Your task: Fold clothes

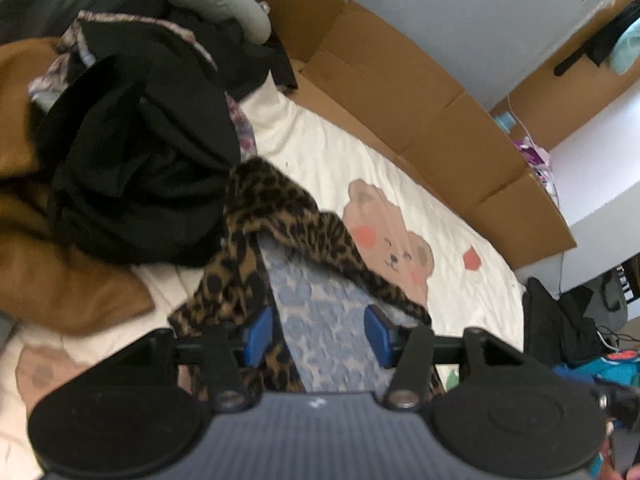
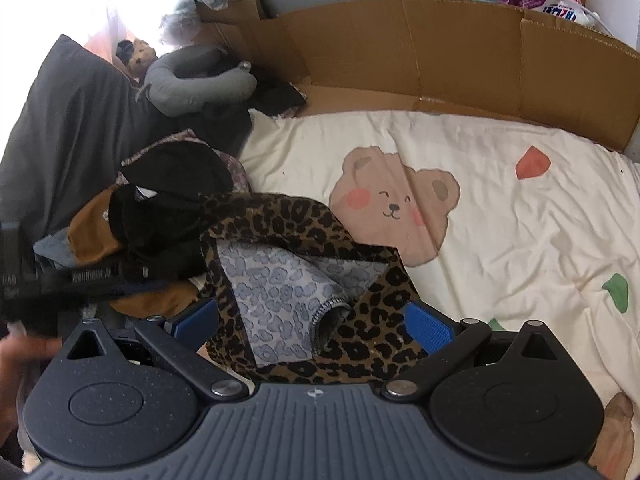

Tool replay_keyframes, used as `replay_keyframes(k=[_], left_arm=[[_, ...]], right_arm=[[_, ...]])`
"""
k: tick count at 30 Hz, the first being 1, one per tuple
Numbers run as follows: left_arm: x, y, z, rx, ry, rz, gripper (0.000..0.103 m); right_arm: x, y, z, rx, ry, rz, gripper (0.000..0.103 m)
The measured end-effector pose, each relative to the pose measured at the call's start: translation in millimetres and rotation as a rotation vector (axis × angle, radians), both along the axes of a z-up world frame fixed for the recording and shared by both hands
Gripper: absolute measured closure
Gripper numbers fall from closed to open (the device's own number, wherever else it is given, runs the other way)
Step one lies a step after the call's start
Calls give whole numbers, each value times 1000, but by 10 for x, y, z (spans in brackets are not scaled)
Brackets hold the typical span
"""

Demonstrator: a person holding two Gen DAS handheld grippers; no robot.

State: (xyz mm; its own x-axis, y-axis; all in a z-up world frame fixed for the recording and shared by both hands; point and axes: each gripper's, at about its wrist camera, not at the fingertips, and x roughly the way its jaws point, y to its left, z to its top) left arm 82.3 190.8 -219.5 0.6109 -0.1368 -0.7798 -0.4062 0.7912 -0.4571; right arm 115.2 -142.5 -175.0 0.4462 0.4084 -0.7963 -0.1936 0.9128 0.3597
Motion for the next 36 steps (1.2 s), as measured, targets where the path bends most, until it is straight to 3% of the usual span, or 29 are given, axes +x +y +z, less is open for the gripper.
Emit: replay_keyframes(k=[14, 17, 22, 24, 26, 28, 30, 36], left_arm=[[677, 122, -315, 123, 8, -25, 39], [749, 147, -394, 151, 17, -38, 32], [783, 280, -584, 122, 43, -22, 32], [781, 301, -632, 109, 46, -29, 39], [775, 294, -649, 87, 41, -50, 55], [763, 264, -641, 69, 35, -72, 79], [745, 206, -602, 83, 32, -99, 97], [579, 6, -409, 60, -17, -160, 101]], right_arm=[[18, -46, -118, -32, 22, -28, 1], [33, -63, -177, -36, 37, -36, 1], [70, -92, -284, -57, 63, -66, 1], [88, -113, -308, -49, 70, -82, 1], [113, -141, -354, -36, 80, -100, 1], [139, -151, -409, -29, 88, -115, 1], [166, -161, -464, -22, 96, -130, 1], [292, -148, -528, 9, 81, -137, 1]])
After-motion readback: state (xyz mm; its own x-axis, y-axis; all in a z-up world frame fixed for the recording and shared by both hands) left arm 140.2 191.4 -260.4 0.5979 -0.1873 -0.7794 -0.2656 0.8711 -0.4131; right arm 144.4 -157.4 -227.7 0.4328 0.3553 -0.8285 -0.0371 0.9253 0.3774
